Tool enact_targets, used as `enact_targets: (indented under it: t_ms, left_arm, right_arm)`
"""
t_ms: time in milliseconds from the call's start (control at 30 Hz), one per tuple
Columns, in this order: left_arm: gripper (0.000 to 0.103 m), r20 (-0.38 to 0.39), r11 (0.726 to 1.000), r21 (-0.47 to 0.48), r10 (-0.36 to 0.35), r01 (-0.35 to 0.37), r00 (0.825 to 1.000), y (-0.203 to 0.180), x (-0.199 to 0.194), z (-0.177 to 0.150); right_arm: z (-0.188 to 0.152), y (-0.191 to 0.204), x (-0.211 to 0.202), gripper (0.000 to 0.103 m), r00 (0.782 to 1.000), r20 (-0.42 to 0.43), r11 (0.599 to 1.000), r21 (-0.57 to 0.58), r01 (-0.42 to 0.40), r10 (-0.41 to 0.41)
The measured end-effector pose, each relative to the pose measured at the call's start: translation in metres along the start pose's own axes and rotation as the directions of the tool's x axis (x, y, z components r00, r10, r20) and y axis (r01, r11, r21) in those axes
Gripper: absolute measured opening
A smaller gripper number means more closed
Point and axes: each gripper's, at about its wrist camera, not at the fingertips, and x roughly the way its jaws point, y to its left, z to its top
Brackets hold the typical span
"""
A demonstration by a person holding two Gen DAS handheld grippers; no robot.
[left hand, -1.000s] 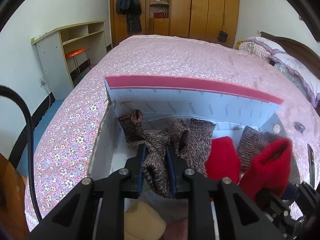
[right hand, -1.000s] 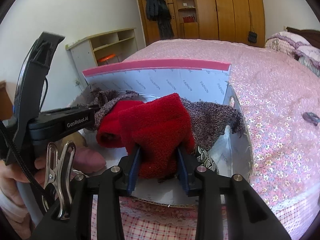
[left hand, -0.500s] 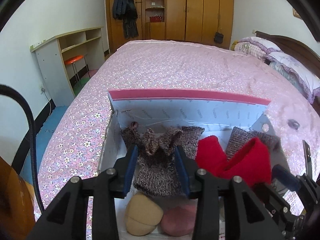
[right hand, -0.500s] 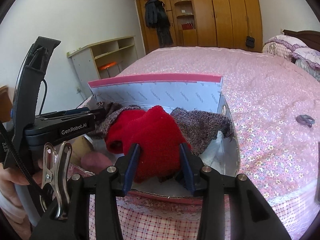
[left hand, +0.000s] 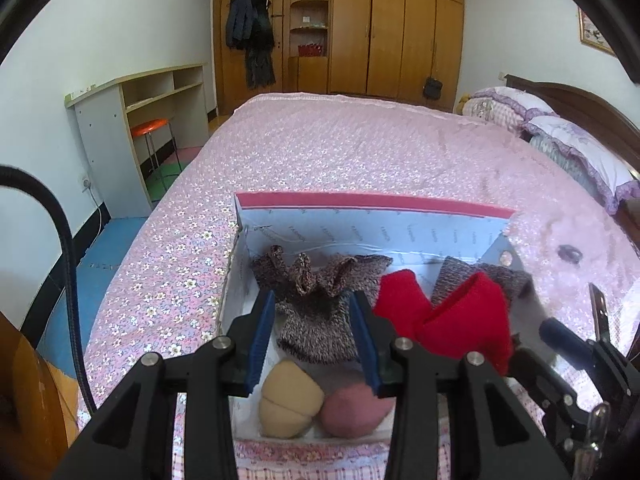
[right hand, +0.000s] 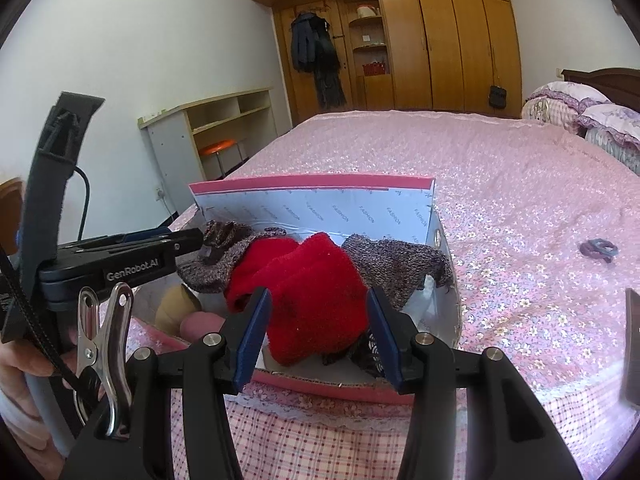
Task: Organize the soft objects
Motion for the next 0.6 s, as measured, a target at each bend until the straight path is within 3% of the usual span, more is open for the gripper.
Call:
enact_targets:
  t_ms: [267,600]
  left_arm:
    - [0.04,-0.004,1.0,0.021,-0.003,0.003,1.0,-0.001,-0.024,-0.012]
    - [0.04,0.001,1.0,0.005,0.017,-0.017,1.0,0.01,-0.055,-0.03]
  right_arm:
    - [-0.003,0.005,-0.015,0.05,0.999,0.029,1.0,0.007,0.027,-0.027]
    - [-0.007,0.013,-0.044,0.05,0.999,0.051,1.0,0.022,0.0,-0.001]
